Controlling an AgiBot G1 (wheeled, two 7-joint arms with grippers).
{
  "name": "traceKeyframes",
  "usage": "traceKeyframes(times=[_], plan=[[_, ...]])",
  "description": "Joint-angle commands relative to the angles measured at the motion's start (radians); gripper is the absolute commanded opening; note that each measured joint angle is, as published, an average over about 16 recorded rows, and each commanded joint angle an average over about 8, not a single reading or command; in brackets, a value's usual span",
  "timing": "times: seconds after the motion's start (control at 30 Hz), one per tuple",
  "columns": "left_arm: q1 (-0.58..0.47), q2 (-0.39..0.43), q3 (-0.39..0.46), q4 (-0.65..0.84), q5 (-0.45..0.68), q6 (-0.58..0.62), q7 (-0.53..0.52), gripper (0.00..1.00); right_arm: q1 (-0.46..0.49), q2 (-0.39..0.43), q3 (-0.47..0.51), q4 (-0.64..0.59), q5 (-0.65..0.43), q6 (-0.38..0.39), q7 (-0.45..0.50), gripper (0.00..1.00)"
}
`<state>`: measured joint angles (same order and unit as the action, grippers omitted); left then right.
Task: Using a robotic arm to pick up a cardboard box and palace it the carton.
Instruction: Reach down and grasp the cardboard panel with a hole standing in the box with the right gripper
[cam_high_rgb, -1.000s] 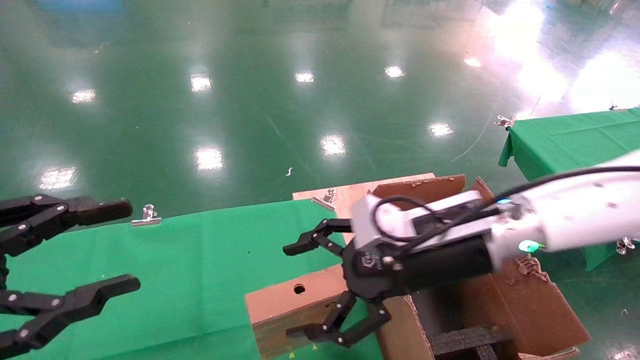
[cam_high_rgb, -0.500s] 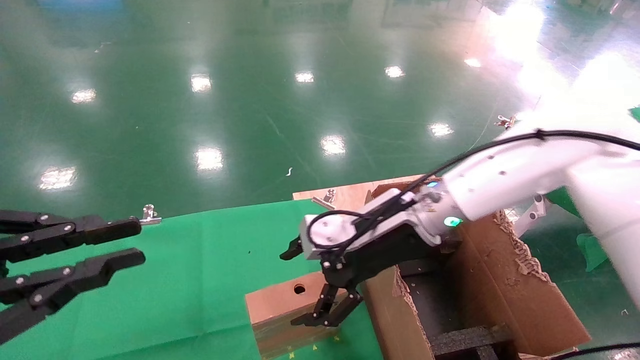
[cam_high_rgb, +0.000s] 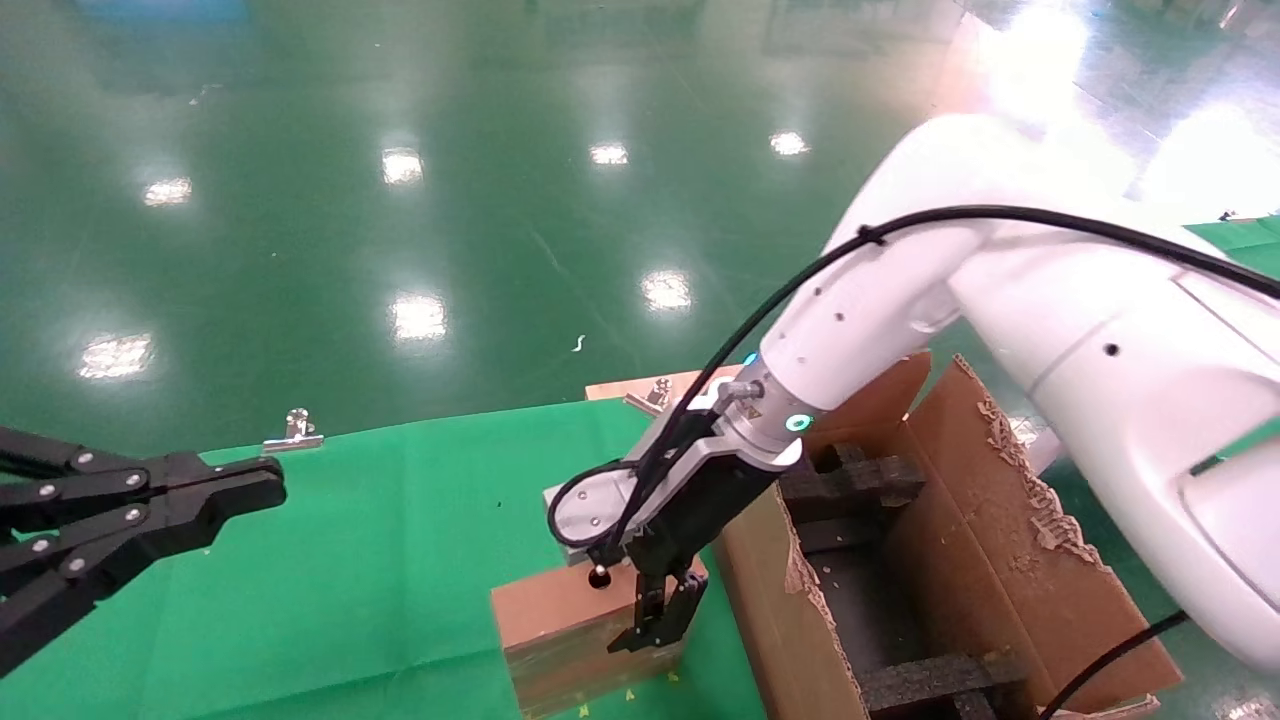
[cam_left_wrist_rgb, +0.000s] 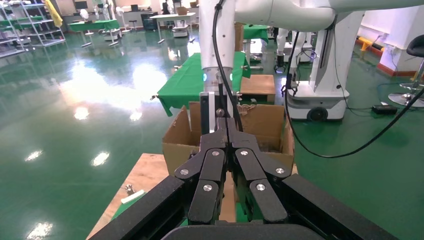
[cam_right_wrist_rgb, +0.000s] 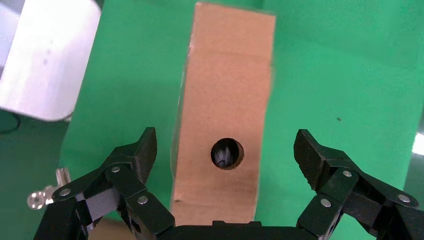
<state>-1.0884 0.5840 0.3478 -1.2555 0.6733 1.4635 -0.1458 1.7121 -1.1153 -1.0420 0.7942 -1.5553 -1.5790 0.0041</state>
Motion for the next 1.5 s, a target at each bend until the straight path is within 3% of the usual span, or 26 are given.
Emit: traceKeyframes(times=[0.03, 0.1, 0.13, 0.23, 0.27, 0.37, 0.4, 1.5], plan=[[0.000, 0.000, 0.000, 0.000, 0.000, 0.000, 0.000, 0.16, 0.016, -0.025, -0.030, -0.020, -0.013, 0.000, -0.019, 1.00], [0.000, 0.000, 0.000, 0.000, 0.000, 0.000, 0.000, 0.41, 0.023, -0.035, -0.047, -0.035, -0.013, 0.000, -0.031, 0.99], [0.000, 0.000, 0.000, 0.000, 0.000, 0.000, 0.000, 0.54, 0.025, -0.039, -0.054, -0.040, -0.013, 0.001, -0.036, 0.93], [0.000, 0.000, 0.000, 0.000, 0.000, 0.000, 0.000, 0.91, 0.034, -0.051, -0.074, -0.058, -0.011, 0.000, -0.045, 0.57], [0.000, 0.000, 0.000, 0.000, 0.000, 0.000, 0.000, 1.00, 0.035, -0.053, -0.078, -0.063, -0.010, 0.000, -0.047, 0.45], [0.000, 0.000, 0.000, 0.000, 0.000, 0.000, 0.000, 1.00, 0.039, -0.058, -0.086, -0.070, -0.008, 0.000, -0.049, 0.08], [0.000, 0.000, 0.000, 0.000, 0.000, 0.000, 0.000, 1.00, 0.041, -0.059, -0.088, -0.073, -0.007, -0.001, -0.050, 0.02], [0.000, 0.000, 0.000, 0.000, -0.001, 0.000, 0.000, 1.00, 0.032, -0.048, -0.071, -0.056, -0.009, 0.001, -0.045, 0.00]])
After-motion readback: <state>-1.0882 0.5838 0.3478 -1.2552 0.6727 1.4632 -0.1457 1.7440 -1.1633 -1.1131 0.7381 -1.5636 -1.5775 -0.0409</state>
